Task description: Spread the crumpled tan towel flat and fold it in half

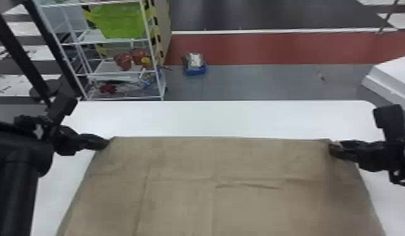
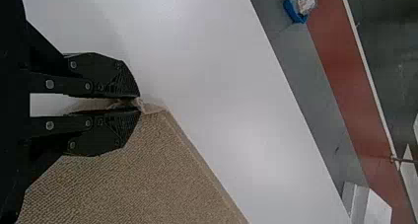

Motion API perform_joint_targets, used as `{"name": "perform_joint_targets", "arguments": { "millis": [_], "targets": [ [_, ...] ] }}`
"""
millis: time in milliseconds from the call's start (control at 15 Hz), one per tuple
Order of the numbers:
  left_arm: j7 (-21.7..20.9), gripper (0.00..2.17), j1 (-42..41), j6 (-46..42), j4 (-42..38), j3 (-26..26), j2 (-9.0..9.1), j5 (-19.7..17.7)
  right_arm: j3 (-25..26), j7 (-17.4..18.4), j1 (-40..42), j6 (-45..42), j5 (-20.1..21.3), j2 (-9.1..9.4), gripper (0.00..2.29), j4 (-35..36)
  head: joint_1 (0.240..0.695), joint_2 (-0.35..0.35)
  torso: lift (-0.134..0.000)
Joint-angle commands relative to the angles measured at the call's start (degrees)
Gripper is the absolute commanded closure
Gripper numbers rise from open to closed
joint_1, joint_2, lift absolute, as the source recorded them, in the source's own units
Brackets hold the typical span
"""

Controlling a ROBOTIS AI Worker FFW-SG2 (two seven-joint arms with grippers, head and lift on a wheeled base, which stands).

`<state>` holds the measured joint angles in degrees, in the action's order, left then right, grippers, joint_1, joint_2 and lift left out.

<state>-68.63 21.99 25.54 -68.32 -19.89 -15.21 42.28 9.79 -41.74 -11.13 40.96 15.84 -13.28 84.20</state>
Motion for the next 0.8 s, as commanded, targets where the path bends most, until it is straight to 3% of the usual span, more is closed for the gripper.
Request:
{"name": "perform_joint_targets", "arguments": {
  "millis": [0,400,467,733],
  "targets": [
    [-0.5,1.02,-0.7,-0.6,-1.6,-0.1,0.00,-0.1,0.2,0.0,0.2,-0.6,0.0,0.01,0.94,0.5,0.695,0.071,-0.123],
    [-2.0,1.02,-2.8,-2.4,-5.2,-2.1,0.00,-0.4,2.8,-0.8,3.6,-4.3,-0.7,0.53,0.95,6.1,0.695,0.073,-0.123],
    [-2.7,1.02,-3.3,-3.1,-5.8,-3.0,0.00,-0.5,2.9,-1.2,3.8,-4.1,-0.9,0.53,1.12,7.2,0.695,0.074,-0.123],
    [-3.9,1.02,-6.3,-8.2,-9.3,-6.0,0.18,-3.1,4.4,-3.7,7.1,-6.2,-1.1,0.44,1.12,12.6,0.695,0.077,-0.123]
  ]
}}
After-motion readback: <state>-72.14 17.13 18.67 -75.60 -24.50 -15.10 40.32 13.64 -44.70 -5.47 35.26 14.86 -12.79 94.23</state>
